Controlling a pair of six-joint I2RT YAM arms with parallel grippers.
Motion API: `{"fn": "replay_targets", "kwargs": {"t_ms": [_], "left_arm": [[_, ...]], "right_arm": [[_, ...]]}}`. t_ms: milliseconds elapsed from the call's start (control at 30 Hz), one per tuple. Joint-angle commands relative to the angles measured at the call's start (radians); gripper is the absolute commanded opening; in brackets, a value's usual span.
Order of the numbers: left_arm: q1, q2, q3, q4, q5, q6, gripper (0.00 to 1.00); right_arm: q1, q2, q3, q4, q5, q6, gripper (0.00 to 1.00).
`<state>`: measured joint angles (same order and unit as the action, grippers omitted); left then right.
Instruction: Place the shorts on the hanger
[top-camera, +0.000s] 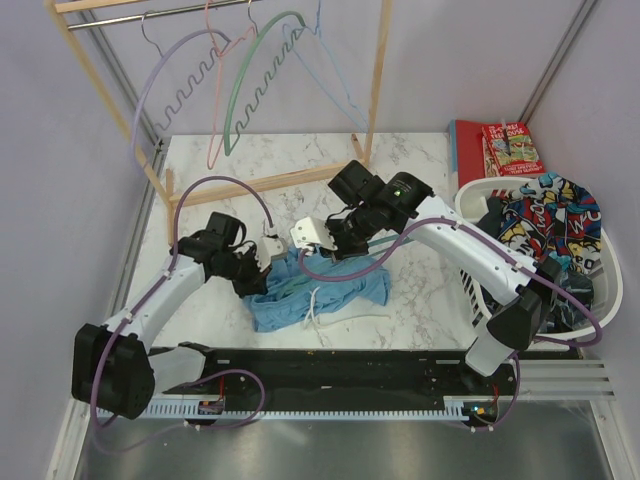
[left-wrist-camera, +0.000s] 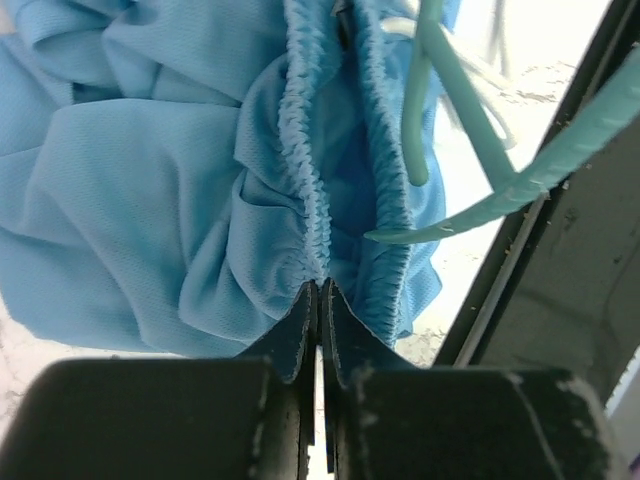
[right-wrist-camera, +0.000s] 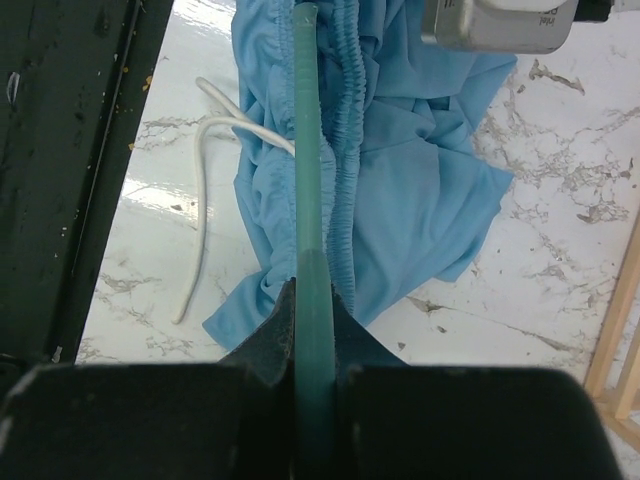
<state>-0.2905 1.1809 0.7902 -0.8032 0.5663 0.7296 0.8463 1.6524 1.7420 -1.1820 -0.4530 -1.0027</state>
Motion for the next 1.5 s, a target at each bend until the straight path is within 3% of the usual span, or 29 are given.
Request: {"fn": "replay_targets", "kwargs": {"t_ms": [0, 200, 500, 967, 1033, 1067, 1167, 1267, 1467], "left_arm": [[-0.028, -0.067, 0.049, -0.057, 0.079, 0.027, 0.02], [-0.052, -0.113, 0.095, -0.105, 0.102, 0.001, 0.02], [-0.055, -0.122, 0.129, -0.119, 0.11, -0.019, 0.02], [-0.056, -0.093, 0.158, -0.12, 0.097, -0.076, 0.02], [-0.047, -0.092, 0.161, -0.137, 0.063, -0.067, 0.15], [-0.036, -0.093, 0.165, -0.152, 0.073, -0.053, 0.29], [0.049, -0.131, 0.195, -0.25, 0.17, 0.054, 0.52], [0.102, -0.18, 0.201, -0.33, 0.185, 0.158, 0.61], [0.134, -0.208, 0.147, -0.409, 0.107, 0.286, 0.67]], "right_arm": [[-0.003, 0.003, 0.01, -0.018, -0.062, -0.031, 0.0], [-0.001, 0.006, -0.004, 0.068, -0.05, -0.005, 0.0], [0.02, 0.037, -0.01, 0.142, -0.148, -0.027, 0.0], [0.051, 0.046, -0.219, 0.501, -0.185, 0.127, 0.0], [0.05, 0.037, -0.259, 0.542, -0.193, 0.148, 0.0], [0.048, 0.032, -0.268, 0.55, -0.196, 0.15, 0.0], [0.048, 0.021, -0.289, 0.581, -0.196, 0.164, 0.0], [0.048, 0.023, -0.288, 0.581, -0.196, 0.162, 0.0], [0.048, 0.023, -0.288, 0.582, -0.2, 0.157, 0.0]]}}
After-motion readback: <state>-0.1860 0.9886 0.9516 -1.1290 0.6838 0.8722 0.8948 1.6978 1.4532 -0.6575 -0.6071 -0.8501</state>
